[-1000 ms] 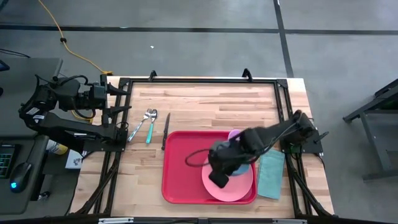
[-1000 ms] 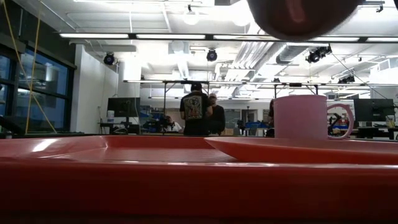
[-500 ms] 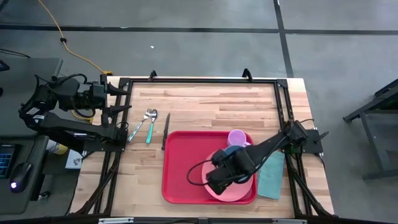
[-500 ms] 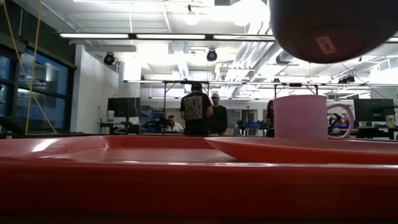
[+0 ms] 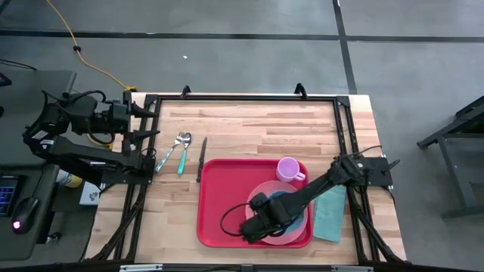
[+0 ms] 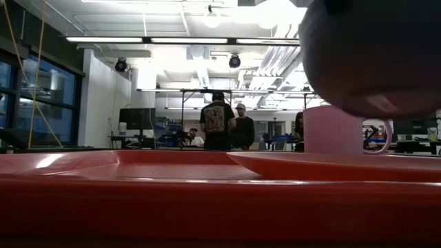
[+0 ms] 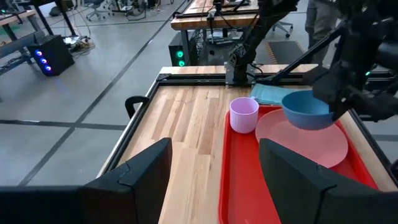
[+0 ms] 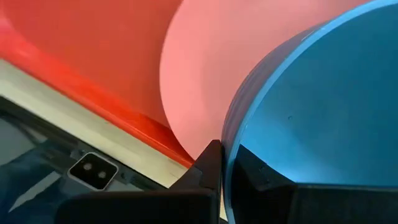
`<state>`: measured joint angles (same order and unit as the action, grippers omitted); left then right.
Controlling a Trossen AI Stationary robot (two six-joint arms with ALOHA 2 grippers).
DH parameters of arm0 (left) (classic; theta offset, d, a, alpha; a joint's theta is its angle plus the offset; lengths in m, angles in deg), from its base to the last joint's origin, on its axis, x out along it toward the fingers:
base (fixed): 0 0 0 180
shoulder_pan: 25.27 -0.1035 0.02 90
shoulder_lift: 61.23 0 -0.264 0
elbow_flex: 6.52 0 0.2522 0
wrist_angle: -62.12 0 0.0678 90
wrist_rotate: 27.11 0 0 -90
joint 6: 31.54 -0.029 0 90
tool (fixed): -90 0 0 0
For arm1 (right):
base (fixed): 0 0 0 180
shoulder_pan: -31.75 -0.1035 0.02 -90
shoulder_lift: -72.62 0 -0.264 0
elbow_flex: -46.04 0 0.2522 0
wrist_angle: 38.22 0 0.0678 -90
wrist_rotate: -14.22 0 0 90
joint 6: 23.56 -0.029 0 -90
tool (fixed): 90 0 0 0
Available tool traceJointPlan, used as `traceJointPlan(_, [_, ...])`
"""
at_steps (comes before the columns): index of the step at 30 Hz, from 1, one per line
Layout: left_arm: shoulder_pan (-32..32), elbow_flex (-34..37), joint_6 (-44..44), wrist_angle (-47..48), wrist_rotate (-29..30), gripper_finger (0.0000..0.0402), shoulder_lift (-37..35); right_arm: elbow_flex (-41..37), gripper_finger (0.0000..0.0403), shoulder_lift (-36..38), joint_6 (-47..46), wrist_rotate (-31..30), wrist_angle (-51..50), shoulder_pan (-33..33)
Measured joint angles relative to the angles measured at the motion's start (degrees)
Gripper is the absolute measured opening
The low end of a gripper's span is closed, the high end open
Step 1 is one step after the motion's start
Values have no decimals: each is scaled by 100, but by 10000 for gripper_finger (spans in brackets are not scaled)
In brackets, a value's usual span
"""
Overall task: Set up tray
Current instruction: Put the blue bowl into the pink plate
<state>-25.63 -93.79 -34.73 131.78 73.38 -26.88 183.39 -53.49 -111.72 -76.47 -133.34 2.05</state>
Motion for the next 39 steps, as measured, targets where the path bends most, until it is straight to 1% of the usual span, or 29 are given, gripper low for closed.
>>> traceJointPlan(4, [-2, 0, -111, 0, -98, 273, 0, 0, 0, -232, -176, 127, 178, 11])
traceJointPlan(8, [0, 0, -145, 16, -112, 273, 0, 0, 0, -329, -337, 264, 131, 26])
traceJointPlan(25, [0, 0, -390, 168, -154, 273, -2, 0, 0, -704, -411, 229, 136, 359])
traceJointPlan(34, [-2, 0, -407, 168, -211, 273, -3, -9, 0, -717, -298, 125, 186, 501])
traceJointPlan(36, [0, 0, -407, 168, -211, 273, -2, -140, 0, -719, -305, 183, 246, 505])
traceJointPlan(39, [-1, 0, -407, 166, -242, 273, -2, -486, 0, -721, -297, 497, 512, 503])
